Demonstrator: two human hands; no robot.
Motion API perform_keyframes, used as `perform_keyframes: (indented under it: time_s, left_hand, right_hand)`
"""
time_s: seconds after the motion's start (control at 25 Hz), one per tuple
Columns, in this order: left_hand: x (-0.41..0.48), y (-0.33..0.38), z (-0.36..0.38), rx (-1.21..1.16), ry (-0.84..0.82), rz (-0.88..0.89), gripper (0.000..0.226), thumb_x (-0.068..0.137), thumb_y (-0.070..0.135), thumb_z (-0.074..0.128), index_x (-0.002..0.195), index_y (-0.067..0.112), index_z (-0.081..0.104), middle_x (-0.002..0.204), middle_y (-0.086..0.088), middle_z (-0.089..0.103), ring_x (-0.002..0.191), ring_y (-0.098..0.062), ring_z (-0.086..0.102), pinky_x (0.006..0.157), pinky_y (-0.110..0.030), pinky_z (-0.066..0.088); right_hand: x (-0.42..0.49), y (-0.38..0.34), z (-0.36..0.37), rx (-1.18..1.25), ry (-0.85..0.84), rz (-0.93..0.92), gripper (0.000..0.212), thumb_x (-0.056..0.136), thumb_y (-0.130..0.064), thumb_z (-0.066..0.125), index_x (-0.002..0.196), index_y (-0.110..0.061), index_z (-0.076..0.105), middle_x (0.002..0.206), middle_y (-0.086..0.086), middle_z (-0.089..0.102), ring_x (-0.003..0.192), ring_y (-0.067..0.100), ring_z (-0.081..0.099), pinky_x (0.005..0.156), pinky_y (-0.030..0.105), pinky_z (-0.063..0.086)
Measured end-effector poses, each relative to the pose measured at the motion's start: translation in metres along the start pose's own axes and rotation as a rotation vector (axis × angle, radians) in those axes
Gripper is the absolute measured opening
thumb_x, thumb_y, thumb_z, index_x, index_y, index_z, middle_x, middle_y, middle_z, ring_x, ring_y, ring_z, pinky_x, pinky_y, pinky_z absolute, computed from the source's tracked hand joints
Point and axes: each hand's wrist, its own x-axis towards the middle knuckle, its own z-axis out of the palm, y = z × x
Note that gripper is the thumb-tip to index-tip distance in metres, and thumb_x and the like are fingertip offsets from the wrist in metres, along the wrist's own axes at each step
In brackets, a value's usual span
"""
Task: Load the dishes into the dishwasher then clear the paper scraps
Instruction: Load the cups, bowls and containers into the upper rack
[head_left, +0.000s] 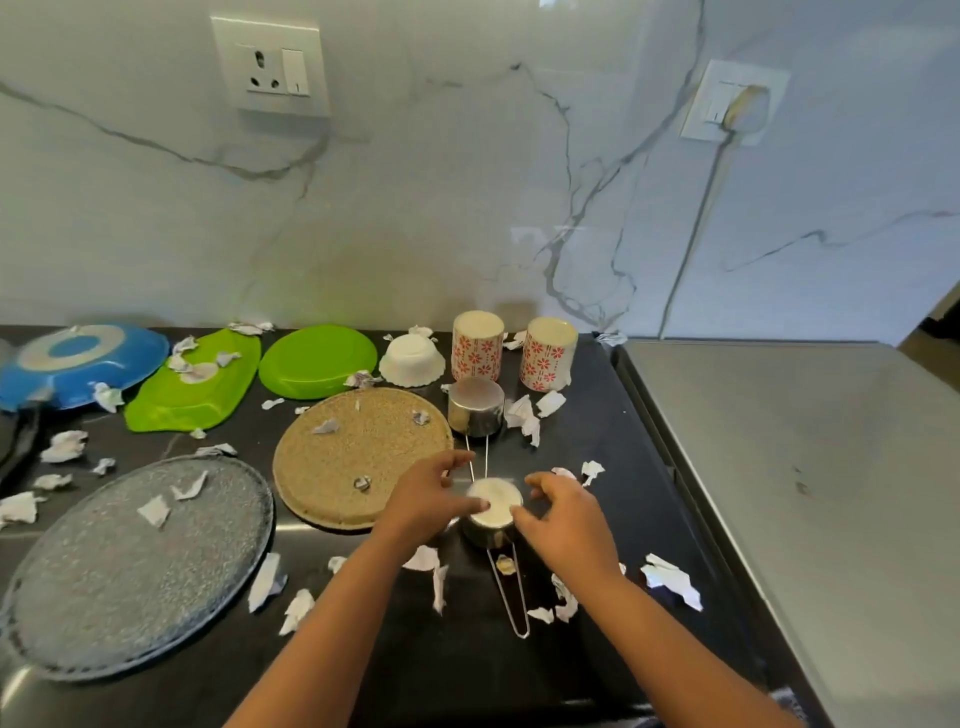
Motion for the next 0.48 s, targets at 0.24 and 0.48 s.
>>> perform_keyframes:
  time_s: [0.24, 0.48]
  left_hand:
    - [0.012, -0.016, 0.004, 0.134, -0.169, -0.007, 0.088, 0.057, 0.005, 0.085, 0.134, 0.026, 0.049, 0.134, 0.001, 0.053, 0.125, -0.017, 0.047, 0.103, -0.034, 0.042]
    - [0.008, -0.013, 0.016, 0.286, -0.207, 0.130, 0.089, 0.060, 0.015, 0.083, 0.138, 0.024, 0.041, 0.126, 0.010, 0.050, 0.107, -0.001, 0.045, 0.080, -0.009, 0.035]
  right_hand:
    - [0.004, 0.001, 0.017, 0.008, -0.113, 0.039, 0.046, 0.080, -0.044, 0.065, 0.118, -0.020, 0.055, 0.109, -0.003, 0.056, 0.100, 0.012, 0.054, 0.084, 0.027, 0.048]
    - [-0.004, 0.000, 0.022, 0.091, -0.183, 0.034, 0.049, 0.086, -0.044, 0.058, 0.129, -0.024, 0.046, 0.115, -0.006, 0.051, 0.104, 0.006, 0.050, 0.087, 0.018, 0.042]
